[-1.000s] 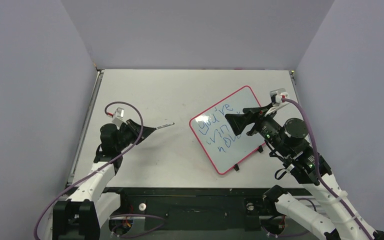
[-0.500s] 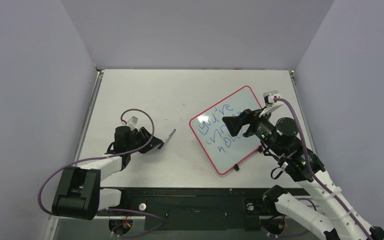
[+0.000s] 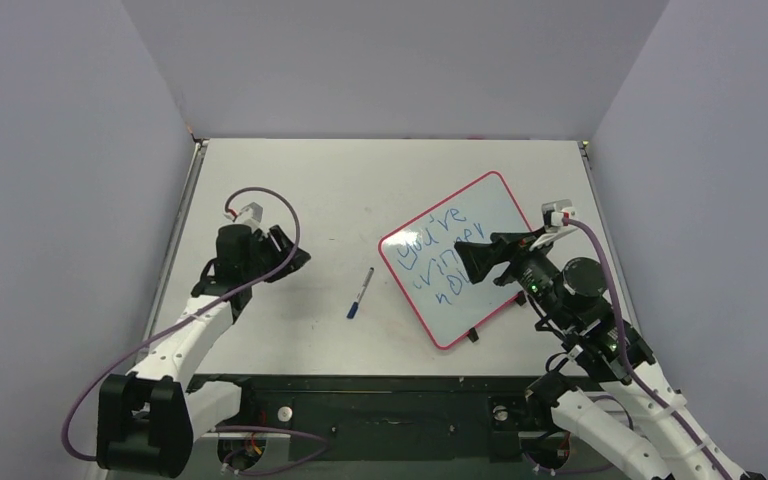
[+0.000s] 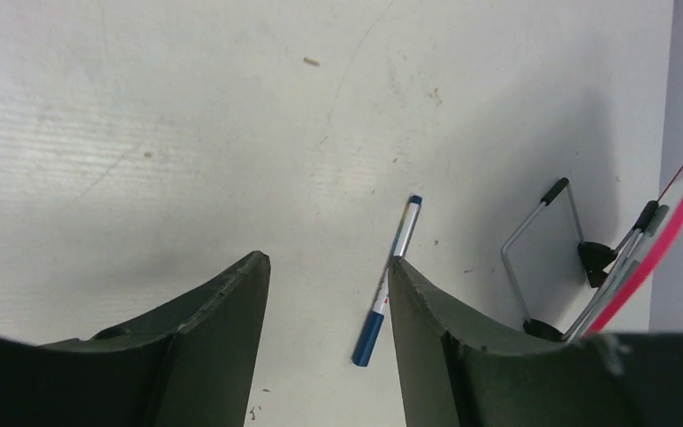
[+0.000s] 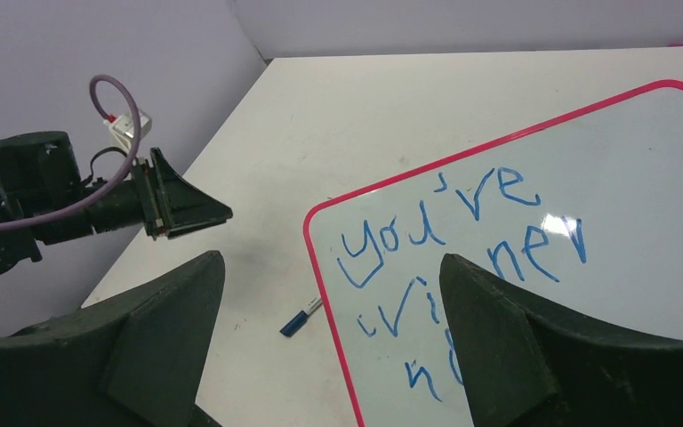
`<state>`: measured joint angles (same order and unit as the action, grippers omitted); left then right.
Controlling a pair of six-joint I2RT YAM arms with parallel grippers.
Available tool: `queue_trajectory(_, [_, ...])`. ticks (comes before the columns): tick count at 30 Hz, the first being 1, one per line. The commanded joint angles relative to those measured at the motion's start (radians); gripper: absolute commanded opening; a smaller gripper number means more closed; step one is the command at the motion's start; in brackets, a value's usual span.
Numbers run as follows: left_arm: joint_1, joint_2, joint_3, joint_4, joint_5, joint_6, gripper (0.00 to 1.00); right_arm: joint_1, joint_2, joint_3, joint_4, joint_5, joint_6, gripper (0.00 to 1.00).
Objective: Write a sentence on the whiteboard
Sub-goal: Reset both arms
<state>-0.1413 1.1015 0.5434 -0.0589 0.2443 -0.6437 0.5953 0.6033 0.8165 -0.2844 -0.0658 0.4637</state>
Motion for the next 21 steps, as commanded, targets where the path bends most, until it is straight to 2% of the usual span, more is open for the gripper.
queue_trajectory(1, [0.012, -0.060, 0.151, -0.132, -0.057, 0.117, 0.49, -0.002, -0.035, -0.011, 0.041, 0.059, -0.010, 0.86])
queue_trajectory(8, [0.024, -0.091, 0.318, -0.157, -0.024, 0.222, 0.51, -0.001, -0.110, -0.031, -0.035, 0.138, -0.019, 0.87])
queue_trajectory(12, [0.030, -0.088, 0.385, -0.143, -0.030, 0.287, 0.55, -0.001, -0.168, -0.035, -0.102, 0.201, -0.012, 0.87])
queue_trajectory(17, [0.031, -0.048, 0.433, -0.144, -0.037, 0.315, 0.68, -0.002, -0.213, -0.040, -0.150, 0.254, 0.002, 0.87])
queue_trajectory(21, [0.034, -0.032, 0.384, -0.064, -0.008, 0.297, 0.74, -0.002, -0.229, -0.033, -0.183, 0.281, 0.013, 0.87])
